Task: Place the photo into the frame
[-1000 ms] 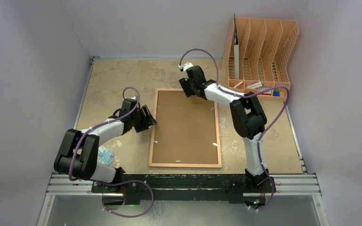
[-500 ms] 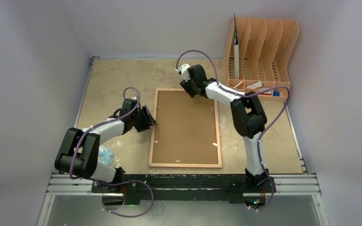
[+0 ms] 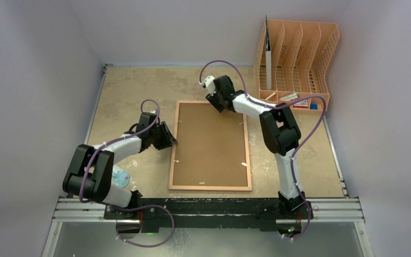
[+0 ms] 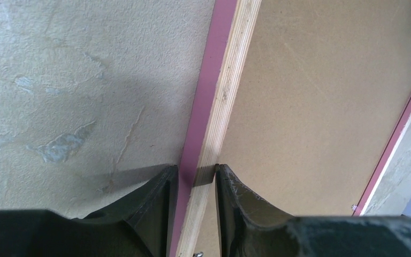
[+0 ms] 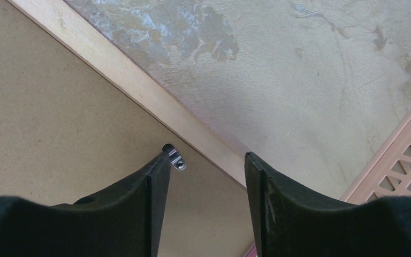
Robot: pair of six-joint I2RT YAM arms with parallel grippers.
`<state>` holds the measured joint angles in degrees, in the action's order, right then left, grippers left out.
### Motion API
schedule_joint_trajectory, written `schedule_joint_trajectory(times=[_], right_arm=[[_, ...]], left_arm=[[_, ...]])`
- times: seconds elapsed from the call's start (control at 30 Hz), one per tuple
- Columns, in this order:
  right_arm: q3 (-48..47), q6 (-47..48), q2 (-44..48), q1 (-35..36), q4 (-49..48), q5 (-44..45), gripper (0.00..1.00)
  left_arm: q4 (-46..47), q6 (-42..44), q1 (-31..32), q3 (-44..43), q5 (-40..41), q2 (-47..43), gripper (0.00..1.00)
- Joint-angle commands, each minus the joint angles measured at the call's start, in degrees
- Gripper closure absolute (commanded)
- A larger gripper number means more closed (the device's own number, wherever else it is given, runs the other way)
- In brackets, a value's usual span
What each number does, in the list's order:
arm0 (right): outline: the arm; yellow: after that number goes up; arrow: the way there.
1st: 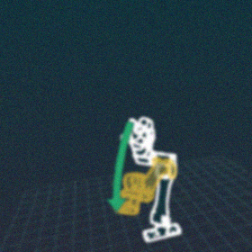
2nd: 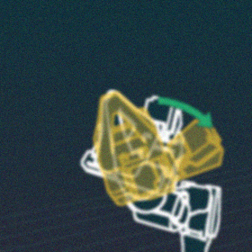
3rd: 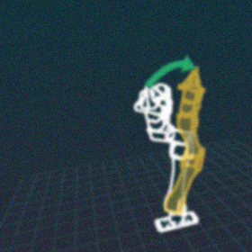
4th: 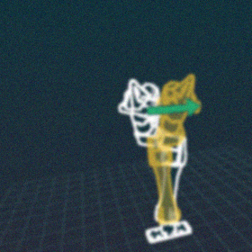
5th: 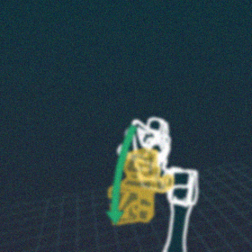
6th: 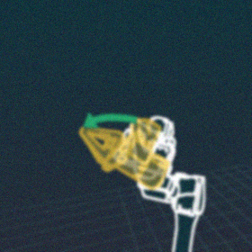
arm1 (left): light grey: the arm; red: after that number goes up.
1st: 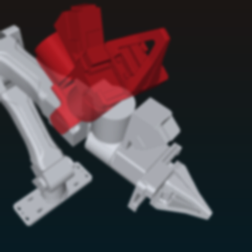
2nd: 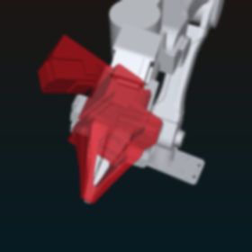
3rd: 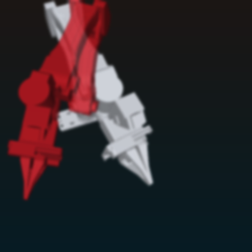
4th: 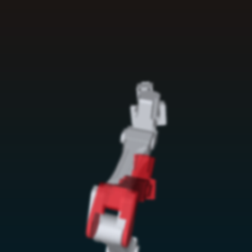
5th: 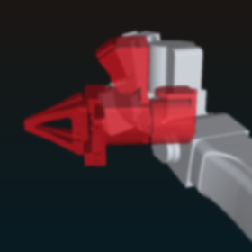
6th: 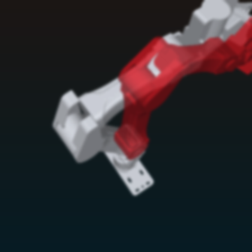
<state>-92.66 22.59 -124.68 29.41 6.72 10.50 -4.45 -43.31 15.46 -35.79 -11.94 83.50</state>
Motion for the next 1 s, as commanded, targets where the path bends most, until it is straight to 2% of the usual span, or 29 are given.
schedule_joint_trajectory(times=[0.0,0.23,0.47,0.67,0.83,0.97], right_arm=[[-0.74,0.88,-1.28,-0.63,-0.56,0.69,0.47],[0.08,-0.98,-2.15,-1.22,-2.50,1.42,0.59],[1.97,-4.09,-2.00,-1.34,-5.20,1.80,0.64],[1.99,-6.98,1.38,-1.44,-6.10,0.84,0.60],[-0.65,-15.29,6.76,-1.81,-6.54,1.09,0.51],[3.71,-22.87,13.29,-1.85,-11.29,5.77,0.46]], left_arm=[[-2.30,1.45,0.18,-0.86,0.52,0.74,0.68],[-2.17,1.56,0.18,-0.51,0.43,0.78,0.70],[-2.13,1.56,0.18,-0.57,0.15,0.96,0.71],[-2.44,1.56,0.18,-1.09,-0.01,0.61,0.71],[-3.71,1.47,0.18,-2.31,-0.08,-0.48,0.70],[-5.92,1.77,0.18,-3.68,0.96,-2.08,0.67]])
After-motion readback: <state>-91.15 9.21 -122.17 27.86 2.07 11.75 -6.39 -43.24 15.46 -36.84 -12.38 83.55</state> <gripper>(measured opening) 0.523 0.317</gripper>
